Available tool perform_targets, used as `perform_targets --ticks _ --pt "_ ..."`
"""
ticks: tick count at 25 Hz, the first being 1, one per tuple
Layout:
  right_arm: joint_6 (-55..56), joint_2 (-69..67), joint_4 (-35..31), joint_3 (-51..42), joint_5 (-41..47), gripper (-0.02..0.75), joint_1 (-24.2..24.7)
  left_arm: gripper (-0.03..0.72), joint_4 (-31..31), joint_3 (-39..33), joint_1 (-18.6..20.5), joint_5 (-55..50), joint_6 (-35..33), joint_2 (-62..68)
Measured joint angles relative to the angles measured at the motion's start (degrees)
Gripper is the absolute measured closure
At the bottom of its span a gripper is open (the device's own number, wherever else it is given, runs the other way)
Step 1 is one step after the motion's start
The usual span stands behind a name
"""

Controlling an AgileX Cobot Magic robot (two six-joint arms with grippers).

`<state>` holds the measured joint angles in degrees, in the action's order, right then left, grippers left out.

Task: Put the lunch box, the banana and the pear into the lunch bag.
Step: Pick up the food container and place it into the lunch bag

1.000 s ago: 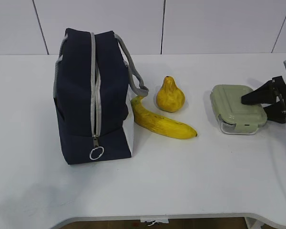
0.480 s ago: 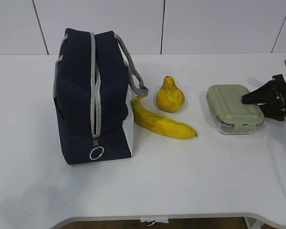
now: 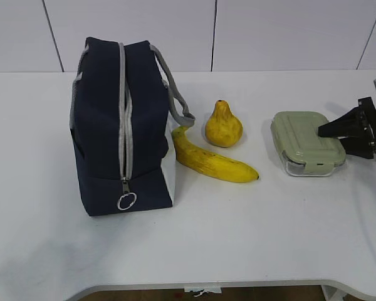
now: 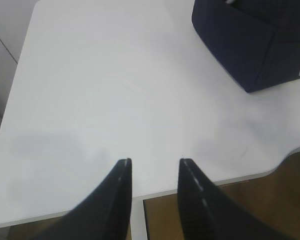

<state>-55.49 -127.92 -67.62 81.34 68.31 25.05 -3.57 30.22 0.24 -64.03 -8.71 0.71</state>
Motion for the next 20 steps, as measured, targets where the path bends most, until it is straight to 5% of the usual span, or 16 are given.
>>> perform_targets --ticks 20 --pt "9.07 3.32 5.62 0.12 -0.48 0.372 -0.27 0.445 0.00 0.00 0.00 0.00 0.00 0.00"
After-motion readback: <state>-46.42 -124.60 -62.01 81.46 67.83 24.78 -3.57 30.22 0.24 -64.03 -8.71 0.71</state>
